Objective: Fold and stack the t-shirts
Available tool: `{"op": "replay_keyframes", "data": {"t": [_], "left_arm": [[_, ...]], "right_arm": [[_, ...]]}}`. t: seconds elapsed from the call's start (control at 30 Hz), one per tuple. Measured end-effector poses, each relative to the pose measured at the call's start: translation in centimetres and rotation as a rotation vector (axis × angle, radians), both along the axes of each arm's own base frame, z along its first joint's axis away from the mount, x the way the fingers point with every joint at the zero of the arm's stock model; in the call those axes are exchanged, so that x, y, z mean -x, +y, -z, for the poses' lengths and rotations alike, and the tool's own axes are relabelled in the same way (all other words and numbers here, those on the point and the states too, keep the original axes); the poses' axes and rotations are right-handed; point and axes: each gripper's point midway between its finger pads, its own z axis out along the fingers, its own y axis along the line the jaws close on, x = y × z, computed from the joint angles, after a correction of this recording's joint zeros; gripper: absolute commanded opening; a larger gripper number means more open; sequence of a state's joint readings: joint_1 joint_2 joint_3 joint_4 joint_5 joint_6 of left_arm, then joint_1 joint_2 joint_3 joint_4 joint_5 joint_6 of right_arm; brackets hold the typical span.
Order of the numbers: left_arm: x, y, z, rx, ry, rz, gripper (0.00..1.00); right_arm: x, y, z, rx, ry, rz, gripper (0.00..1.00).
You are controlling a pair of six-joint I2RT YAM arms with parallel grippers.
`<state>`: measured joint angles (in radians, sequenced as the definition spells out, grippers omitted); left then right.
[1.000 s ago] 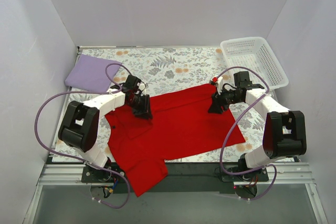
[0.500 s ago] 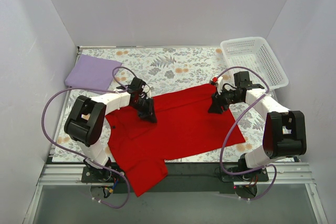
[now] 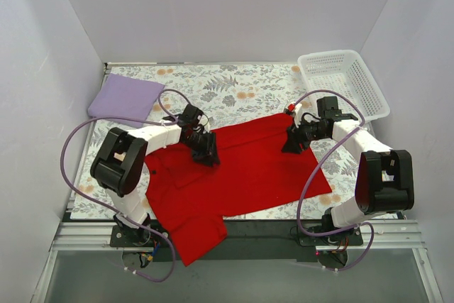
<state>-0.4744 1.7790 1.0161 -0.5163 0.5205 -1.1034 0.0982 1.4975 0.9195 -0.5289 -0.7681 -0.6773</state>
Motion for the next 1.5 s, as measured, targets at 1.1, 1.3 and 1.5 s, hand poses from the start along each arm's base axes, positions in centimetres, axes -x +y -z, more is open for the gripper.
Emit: {"op": "replay_keyframes", "data": {"t": [1.1, 1.3, 1.5], "left_arm": [[-7.9, 24.3, -2.7, -0.198, -0.229, -1.015, 0.45], [-8.4, 25.0, -2.7, -0.197, -0.244, -1.037, 0.44], [-9.1, 25.0, -1.4, -0.199, -0.213, -1.035, 0.35]], "right_arm": [[-0.1, -0.1, 0.1, 0.007, -0.009, -0.005, 0.51], [-0.1, -0.1, 0.1, 0.007, -0.009, -0.005, 0.51], [-0.1, -0.1, 0.1, 0.007, -0.009, -0.005, 0.51]]}}
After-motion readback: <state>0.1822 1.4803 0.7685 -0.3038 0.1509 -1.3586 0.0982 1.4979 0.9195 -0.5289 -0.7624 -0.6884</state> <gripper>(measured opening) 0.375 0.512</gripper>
